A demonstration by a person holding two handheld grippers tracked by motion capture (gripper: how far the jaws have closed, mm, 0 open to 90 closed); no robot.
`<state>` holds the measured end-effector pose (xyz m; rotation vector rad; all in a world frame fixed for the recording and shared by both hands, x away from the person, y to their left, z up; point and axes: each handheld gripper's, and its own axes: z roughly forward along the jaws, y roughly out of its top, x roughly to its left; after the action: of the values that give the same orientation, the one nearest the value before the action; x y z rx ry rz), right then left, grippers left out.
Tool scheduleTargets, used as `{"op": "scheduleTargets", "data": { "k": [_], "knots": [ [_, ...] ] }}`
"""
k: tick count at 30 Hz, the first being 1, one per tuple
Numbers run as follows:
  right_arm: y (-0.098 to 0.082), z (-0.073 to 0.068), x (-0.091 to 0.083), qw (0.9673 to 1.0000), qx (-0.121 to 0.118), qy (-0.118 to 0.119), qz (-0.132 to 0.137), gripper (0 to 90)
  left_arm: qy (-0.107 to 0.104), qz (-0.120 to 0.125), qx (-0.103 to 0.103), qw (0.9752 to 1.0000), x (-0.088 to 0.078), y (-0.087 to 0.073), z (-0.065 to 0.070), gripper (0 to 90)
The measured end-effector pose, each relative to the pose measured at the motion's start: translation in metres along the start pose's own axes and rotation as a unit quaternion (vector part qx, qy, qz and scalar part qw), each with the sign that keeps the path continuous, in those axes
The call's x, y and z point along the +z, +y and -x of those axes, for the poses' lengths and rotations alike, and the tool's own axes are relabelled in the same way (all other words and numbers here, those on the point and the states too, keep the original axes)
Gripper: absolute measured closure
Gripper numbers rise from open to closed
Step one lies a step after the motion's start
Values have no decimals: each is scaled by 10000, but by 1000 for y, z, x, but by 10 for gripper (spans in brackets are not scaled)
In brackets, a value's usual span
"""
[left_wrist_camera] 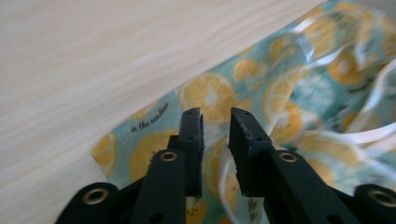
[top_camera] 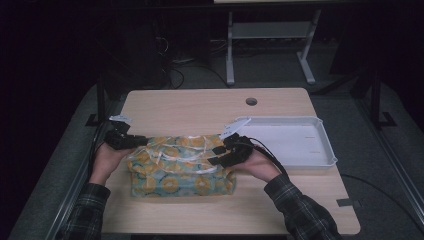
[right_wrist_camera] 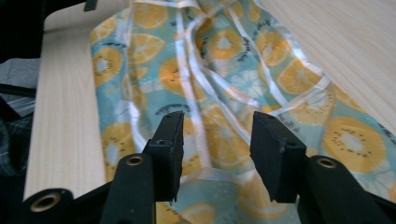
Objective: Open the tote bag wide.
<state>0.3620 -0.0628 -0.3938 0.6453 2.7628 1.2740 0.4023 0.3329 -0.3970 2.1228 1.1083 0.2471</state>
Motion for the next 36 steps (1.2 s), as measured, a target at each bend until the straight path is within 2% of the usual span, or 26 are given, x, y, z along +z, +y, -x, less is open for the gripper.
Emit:
{"op": "scheduleTargets", "data": {
  "k": [4, 5, 6, 7, 9, 10, 14, 16, 18, 20, 23, 25, 27, 29, 31, 33, 34, 36],
  "knots": [
    [1, 4, 7, 9999, 91, -47, -67, 582, -113, 227, -23, 9997, -14, 5, 7, 667],
    [1, 7, 10, 9999, -6, -58, -91, 587, -165, 285, 6, 9995, -18, 7, 10, 657],
    [1, 7, 13, 9999, 58, -49, -143, 592, -212, 310, 28, 9993, -20, 7, 11, 644],
    [1, 8, 15, 9998, -10, -58, -168, 594, -290, 352, 6, 9990, -21, 8, 14, 635],
    [2, 8, 21, 9997, 25, -73, -223, 597, -381, 297, 69, 9988, -23, 10, 18, 601],
    [2, 10, 24, 9996, -96, -107, -241, 597, -424, 261, 110, 9987, -24, 11, 20, 584],
    [2, 13, 33, 9992, -12, -172, -374, 588, -639, 129, 155, 9978, -22, 11, 27, 531],
    [0, 17, 35, 9987, -83, -219, -448, 581, -715, 28, 175, 9973, -19, 8, 28, 505],
    [-2, 19, 36, 9985, -52, -229, -491, 575, -779, -78, 192, 9967, -16, 6, 28, 486],
    [-3, 19, 35, 9984, 108, -219, -516, 573, -773, -272, 198, 9964, -12, 4, 28, 460],
    [-5, 23, 35, 9983, 5, -240, -523, 568, -897, -361, 191, 9951, -6, 0, 29, 455],
    [-6, 23, 35, 9983, 114, -218, -525, 566, -910, -474, 244, 9944, -3, -2, 29, 457],
    [-7, 24, 35, 9983, 166, -206, -525, 564, -958, -567, 278, 9934, 0, -4, 29, 496],
    [-8, 26, 35, 9982, 65, -232, -543, 562, -982, -639, 323, 9926, 2, -6, 30, 594],
    [-9, 27, 35, 9983, 84, -226, -535, 560, -953, -667, 363, 9925, 3, -7, 31, 691],
    [-10, 27, 35, 9979, 154, -225, -588, 558, -1019, -748, 430, 9910, 3, -8, 32, 792],
    [-10, 26, 35, 9978, 196, -213, -597, 557, -1049, -787, 488, 9902, 2, -8, 31, 824],
    [-11, 29, 37, 9977, 99, -255, -625, 557, -1119, -758, 478, 9897, 2, -8, 31, 850]
  ]
}}
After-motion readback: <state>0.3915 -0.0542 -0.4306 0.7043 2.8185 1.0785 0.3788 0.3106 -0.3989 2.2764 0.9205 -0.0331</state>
